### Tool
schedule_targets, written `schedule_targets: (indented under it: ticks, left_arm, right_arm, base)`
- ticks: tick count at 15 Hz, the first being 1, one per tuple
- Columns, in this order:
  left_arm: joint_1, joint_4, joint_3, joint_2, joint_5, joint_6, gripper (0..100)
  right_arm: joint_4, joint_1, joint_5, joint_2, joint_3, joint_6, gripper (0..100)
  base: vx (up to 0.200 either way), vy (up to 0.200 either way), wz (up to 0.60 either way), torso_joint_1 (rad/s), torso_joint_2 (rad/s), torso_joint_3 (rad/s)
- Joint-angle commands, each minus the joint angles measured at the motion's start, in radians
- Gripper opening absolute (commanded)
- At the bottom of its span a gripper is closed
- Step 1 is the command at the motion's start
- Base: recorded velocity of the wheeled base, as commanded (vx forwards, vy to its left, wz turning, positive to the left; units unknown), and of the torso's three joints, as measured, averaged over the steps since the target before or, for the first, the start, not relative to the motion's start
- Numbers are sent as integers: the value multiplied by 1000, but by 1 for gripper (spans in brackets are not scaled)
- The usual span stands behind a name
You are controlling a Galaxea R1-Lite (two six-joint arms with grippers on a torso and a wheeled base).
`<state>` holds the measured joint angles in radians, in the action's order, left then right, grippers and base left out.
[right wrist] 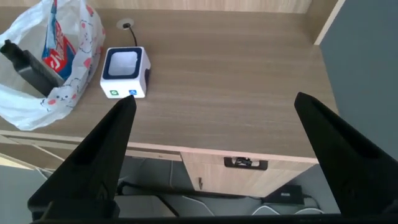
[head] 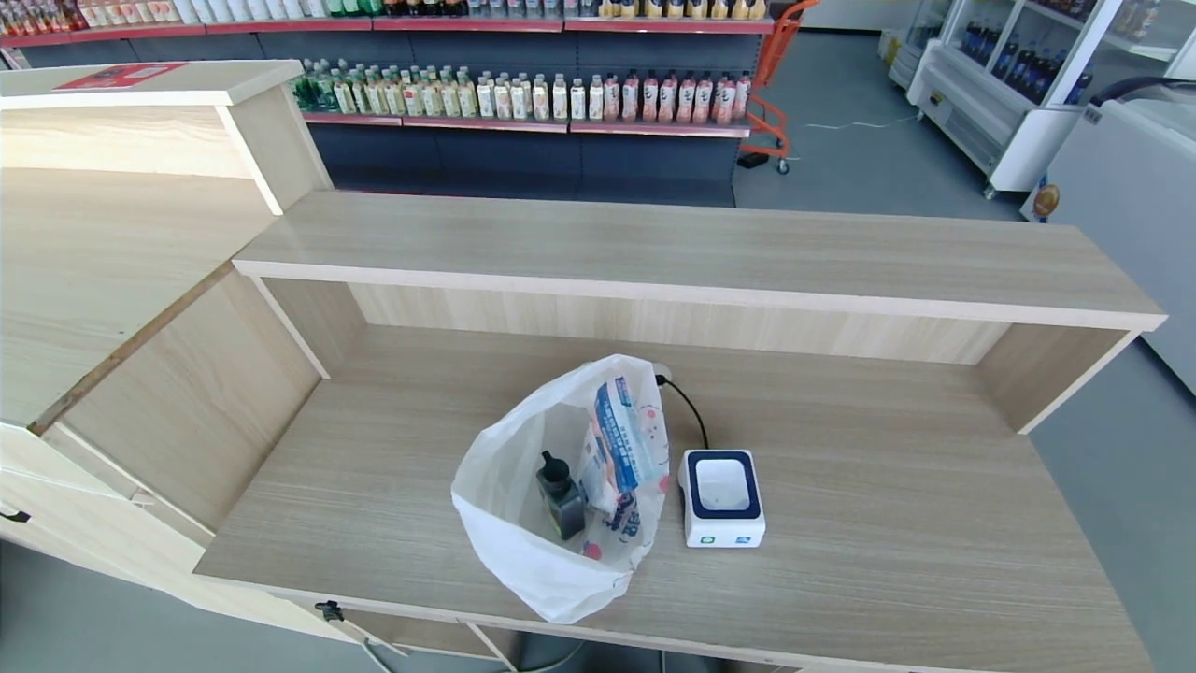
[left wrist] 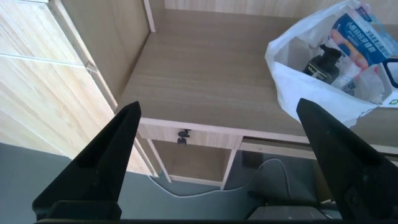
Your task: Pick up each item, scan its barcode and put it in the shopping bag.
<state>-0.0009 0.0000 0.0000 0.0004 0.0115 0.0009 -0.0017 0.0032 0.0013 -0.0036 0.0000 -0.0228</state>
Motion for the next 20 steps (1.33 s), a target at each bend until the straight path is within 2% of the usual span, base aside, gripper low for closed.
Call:
schedule_targets:
  ticks: [1, 5, 12, 14, 17, 20]
  left_arm:
    - [-1, 0, 0, 0, 1, 4, 100]
    - [-1, 0, 0, 0, 1, -1, 100]
    - [-1, 0, 0, 0, 1, -1, 100]
    - [-1, 0, 0, 0, 1, -1, 100]
    - [-1, 0, 0, 0, 1, -1, 100]
    - [-1, 0, 0, 0, 1, -1, 100]
  right_arm:
    - [0, -2, 0, 4, 0, 0, 100]
    - [0, -2, 0, 4, 0, 0, 100]
    - [0, -2, 0, 4, 0, 1, 100]
    - [0, -2, 0, 4, 0, 1, 100]
    - [2, -2, 0, 4, 0, 10, 100]
    - [2, -2, 0, 4, 0, 4, 100]
  base:
    - [0, 0, 0, 0, 0, 0]
    - [150, 0, 0, -2, 1, 1]
    - [0, 0, 0, 0, 0, 0]
    - [0, 0, 600, 2, 5, 5]
    - [0, 0, -600, 2, 4, 1]
    - [0, 0, 0, 0, 0, 0]
